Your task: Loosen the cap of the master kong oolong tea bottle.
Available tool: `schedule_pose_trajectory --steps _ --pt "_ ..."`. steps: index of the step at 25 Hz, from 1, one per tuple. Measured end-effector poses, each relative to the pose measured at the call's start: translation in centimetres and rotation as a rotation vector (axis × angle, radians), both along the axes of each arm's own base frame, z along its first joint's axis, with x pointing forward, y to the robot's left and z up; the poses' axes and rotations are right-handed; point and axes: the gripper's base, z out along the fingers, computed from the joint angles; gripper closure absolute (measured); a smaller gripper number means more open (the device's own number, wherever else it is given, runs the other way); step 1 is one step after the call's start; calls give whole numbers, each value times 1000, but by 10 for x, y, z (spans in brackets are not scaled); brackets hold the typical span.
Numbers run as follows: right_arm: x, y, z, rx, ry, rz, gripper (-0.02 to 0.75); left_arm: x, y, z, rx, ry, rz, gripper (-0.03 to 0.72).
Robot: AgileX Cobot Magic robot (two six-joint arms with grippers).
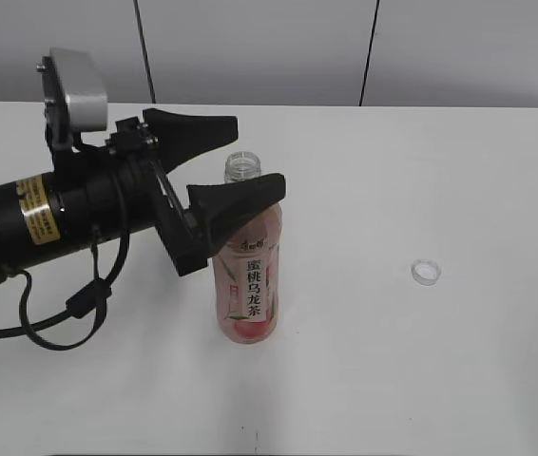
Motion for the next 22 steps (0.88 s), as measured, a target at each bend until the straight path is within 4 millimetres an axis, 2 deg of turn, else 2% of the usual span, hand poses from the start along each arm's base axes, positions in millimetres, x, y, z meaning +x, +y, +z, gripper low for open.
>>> schedule_pose_trajectory --steps 6,11,22 --pt "0 0 0 0 0 0 206 -3 5 20 44 -41 39 100" --pt "0 0 0 0 0 0 206 -9 8 40 6 -45 51 100" --pt "0 0 0 0 0 0 206 -33 20 84 -22 20 66 101"
